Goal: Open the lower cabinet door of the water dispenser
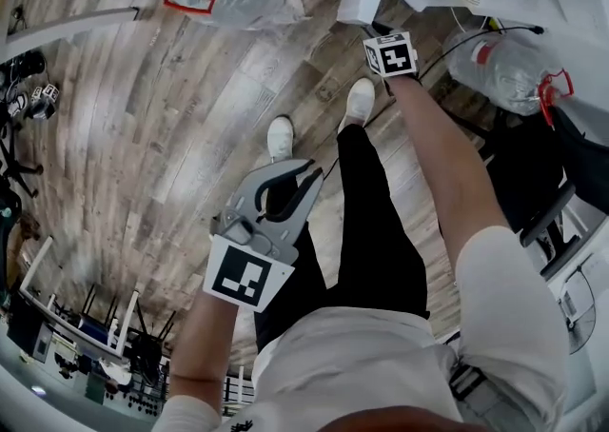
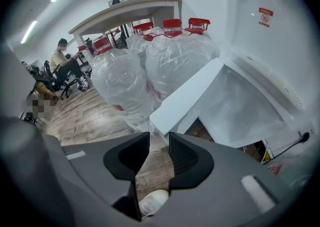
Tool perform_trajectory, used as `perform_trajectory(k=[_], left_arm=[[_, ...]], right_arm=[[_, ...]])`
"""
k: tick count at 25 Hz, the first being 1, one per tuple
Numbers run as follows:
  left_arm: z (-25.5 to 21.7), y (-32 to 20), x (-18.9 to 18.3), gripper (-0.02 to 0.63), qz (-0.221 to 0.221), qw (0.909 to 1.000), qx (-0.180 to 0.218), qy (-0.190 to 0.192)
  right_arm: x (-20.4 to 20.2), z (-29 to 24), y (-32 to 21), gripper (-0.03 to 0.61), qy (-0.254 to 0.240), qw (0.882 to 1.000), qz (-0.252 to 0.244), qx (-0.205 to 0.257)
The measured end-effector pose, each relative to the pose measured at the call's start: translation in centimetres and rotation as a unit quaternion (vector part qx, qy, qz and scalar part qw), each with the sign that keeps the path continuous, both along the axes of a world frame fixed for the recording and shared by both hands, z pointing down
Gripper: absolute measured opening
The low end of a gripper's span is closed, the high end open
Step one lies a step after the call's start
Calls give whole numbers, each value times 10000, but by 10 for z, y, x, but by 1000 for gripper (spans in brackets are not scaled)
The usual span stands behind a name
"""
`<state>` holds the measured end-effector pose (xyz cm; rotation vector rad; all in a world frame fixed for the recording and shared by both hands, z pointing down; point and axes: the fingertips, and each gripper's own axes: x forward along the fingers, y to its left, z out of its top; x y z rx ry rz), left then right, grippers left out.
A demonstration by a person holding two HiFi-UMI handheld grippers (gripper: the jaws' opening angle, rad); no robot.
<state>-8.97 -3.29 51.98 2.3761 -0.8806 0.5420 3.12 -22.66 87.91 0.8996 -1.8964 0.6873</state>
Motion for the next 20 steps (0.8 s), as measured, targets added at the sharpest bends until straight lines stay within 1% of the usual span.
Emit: perform_trajectory(k=[6, 11, 20], left_arm=[[0, 10, -14, 92, -165, 9999, 39, -13], [5, 14, -26, 92, -344, 9994, 65, -7], [8, 23, -50, 92, -634, 9980, 0, 3]], right_arm=[[-26, -2, -4, 120, -36, 9999, -159, 24], [-46, -1, -14, 106, -9, 9993, -368, 91], [-82, -2, -30, 98, 16, 9987, -479, 168]])
